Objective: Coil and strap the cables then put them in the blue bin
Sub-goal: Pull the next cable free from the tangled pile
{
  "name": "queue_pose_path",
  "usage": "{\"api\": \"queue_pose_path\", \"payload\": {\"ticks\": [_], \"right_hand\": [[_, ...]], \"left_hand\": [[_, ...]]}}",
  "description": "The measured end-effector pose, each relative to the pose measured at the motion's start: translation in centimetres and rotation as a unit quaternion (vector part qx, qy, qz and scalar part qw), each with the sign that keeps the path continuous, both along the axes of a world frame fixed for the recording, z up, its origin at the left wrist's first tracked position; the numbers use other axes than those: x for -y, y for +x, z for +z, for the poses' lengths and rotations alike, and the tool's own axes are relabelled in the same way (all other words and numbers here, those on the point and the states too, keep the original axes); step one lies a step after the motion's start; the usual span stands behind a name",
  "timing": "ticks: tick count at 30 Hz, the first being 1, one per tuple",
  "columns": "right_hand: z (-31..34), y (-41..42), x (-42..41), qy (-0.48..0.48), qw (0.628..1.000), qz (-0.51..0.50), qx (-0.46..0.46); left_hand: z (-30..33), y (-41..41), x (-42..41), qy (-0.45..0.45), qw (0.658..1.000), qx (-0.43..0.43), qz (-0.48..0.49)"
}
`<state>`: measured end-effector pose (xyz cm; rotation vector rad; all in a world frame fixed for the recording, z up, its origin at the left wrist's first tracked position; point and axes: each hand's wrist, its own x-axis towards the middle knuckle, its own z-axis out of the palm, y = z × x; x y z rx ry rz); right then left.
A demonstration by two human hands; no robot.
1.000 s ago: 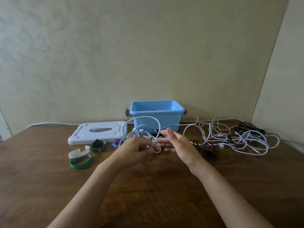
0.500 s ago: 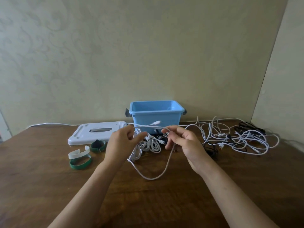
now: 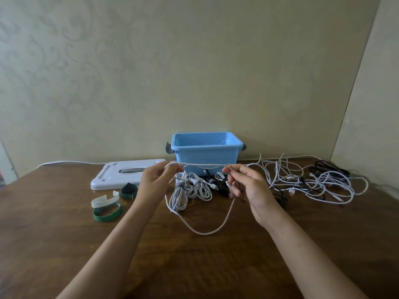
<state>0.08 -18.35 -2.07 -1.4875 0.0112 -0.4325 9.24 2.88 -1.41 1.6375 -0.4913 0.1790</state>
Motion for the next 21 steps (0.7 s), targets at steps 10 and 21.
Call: {"api": "queue_pose_path", "payload": {"ticks": [10,21], "right_hand": [[-0.7,0.1,-0.7,-0.243,0.966,-0.06,-0.069],[-1.9,-0.2,-2.3,-0.459,0.881,0.021,-0.116]], "left_hand": [[1.5,-1.2,1.2,-0.15,0.972,-0.078,-0.161],[1.9,-2.3,1.1,-0.122,0.973,-0.041,-0.192]]}}
